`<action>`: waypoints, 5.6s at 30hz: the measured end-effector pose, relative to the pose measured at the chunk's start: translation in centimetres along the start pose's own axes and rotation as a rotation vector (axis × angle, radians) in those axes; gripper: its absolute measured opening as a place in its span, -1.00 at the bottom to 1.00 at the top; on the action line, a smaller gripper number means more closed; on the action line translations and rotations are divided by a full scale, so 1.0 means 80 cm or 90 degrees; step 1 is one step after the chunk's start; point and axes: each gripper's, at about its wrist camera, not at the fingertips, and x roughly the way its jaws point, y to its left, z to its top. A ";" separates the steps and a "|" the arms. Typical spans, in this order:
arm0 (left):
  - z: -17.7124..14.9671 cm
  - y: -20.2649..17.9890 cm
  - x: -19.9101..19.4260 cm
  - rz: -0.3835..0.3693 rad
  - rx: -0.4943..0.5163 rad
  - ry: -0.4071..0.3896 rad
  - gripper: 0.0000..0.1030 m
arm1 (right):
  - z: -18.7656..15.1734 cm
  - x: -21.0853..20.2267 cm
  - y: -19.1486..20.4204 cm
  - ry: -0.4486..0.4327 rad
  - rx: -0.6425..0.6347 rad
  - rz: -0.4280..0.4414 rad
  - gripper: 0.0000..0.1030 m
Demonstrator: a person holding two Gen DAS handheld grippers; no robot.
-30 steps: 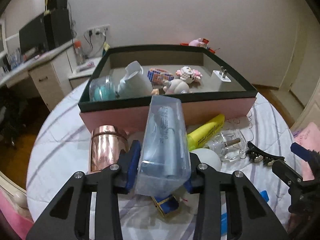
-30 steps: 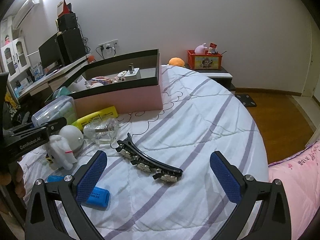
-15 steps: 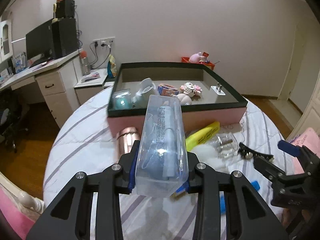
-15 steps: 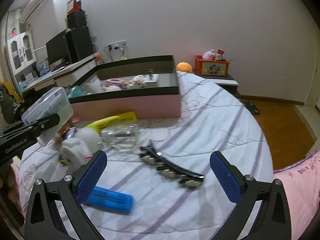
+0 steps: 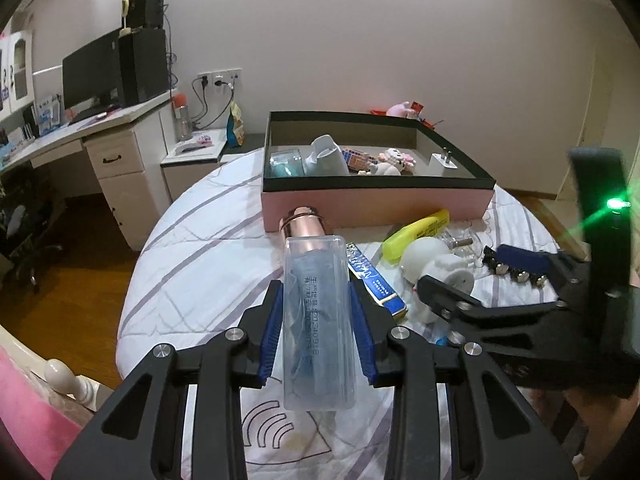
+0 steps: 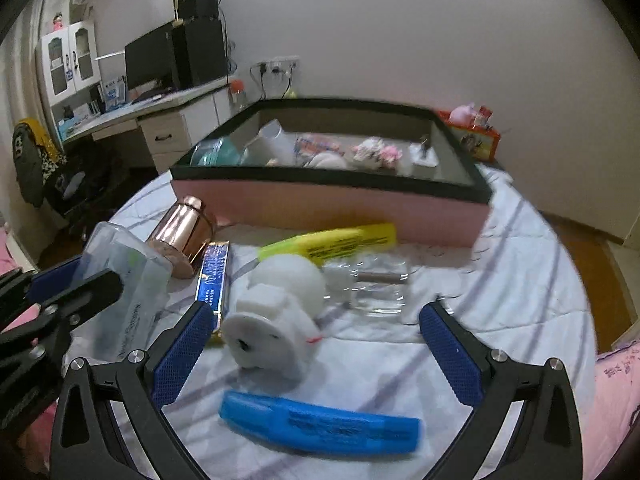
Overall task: Organize rigid objects
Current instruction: 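Grip the clear toothbrush case with the left tool while the right tool grips the white figure, then lift both items and carry them over the pink box, then open both tools to drop the items into the pink box, then withdraw both open tools from the pink box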
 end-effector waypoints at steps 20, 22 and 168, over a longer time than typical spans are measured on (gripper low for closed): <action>-0.022 0.005 0.065 -0.024 -0.026 0.062 -0.37 | 0.000 0.045 0.002 0.077 -0.005 0.035 0.06; -0.022 0.004 0.059 -0.023 -0.026 0.054 -0.37 | -0.001 0.042 0.003 0.074 -0.012 0.035 0.05; 0.015 -0.077 -0.180 0.061 0.034 -0.302 1.00 | -0.034 -0.268 -0.021 -0.334 -0.005 -0.099 1.00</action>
